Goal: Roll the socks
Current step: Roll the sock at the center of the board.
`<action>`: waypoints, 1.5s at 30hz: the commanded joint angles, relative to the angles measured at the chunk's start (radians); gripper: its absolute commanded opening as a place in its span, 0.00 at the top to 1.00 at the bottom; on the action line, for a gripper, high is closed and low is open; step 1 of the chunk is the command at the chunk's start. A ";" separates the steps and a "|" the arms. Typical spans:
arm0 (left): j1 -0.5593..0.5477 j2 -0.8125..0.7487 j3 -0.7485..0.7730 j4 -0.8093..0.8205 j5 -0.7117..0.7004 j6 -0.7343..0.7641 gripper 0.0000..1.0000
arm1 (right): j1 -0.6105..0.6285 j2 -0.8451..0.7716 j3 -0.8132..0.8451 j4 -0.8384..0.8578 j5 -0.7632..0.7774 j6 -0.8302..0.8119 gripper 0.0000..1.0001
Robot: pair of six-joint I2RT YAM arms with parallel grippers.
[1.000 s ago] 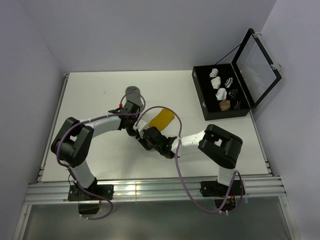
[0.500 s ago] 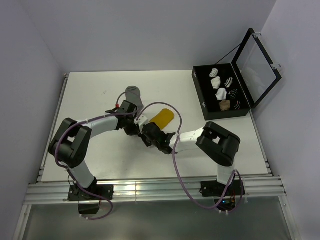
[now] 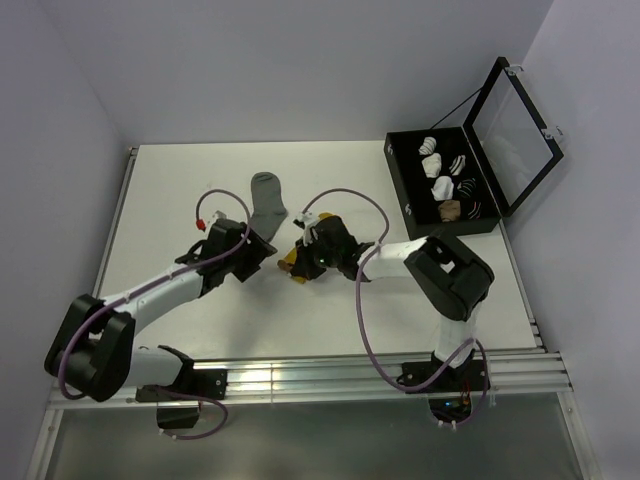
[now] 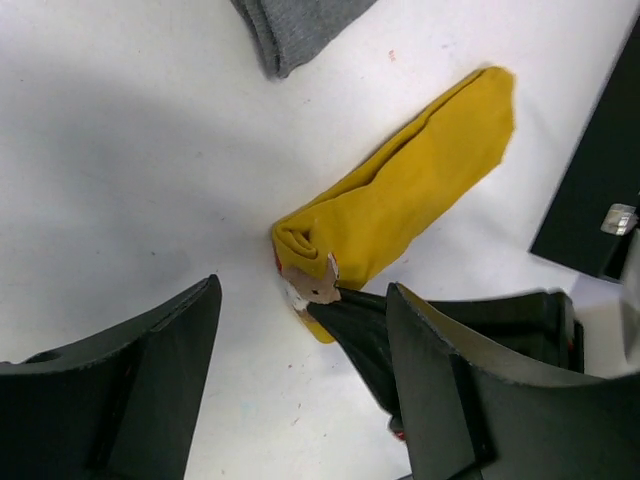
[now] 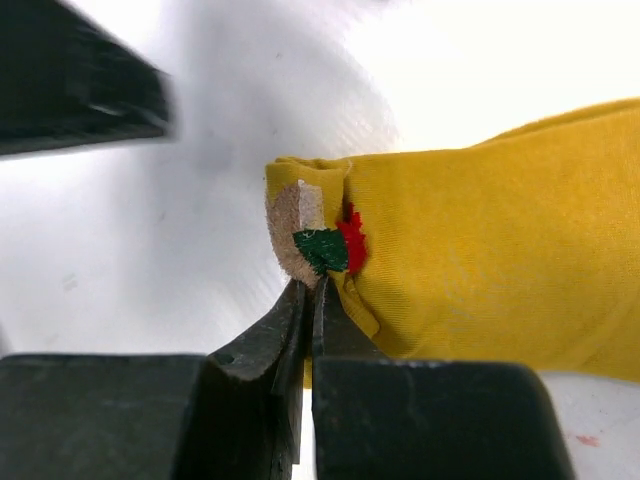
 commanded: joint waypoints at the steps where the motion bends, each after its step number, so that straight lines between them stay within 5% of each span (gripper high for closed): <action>1: -0.007 -0.084 -0.102 0.195 -0.048 -0.063 0.29 | -0.074 0.029 -0.009 -0.077 -0.262 0.098 1.00; 7: -0.076 -0.089 -0.150 0.304 -0.059 -0.025 0.31 | -0.174 0.103 -0.021 0.042 -0.493 0.276 1.00; 13: -0.145 -0.002 -0.138 0.346 -0.071 -0.039 0.31 | -0.236 0.163 -0.004 0.054 -0.555 0.338 1.00; 29: -0.186 0.172 -0.153 0.447 -0.108 -0.157 0.33 | -0.270 0.224 0.111 -0.156 -0.554 0.266 1.00; 45: -0.186 0.265 -0.124 0.329 -0.137 -0.223 0.46 | -0.270 0.256 0.200 -0.262 -0.543 0.230 1.00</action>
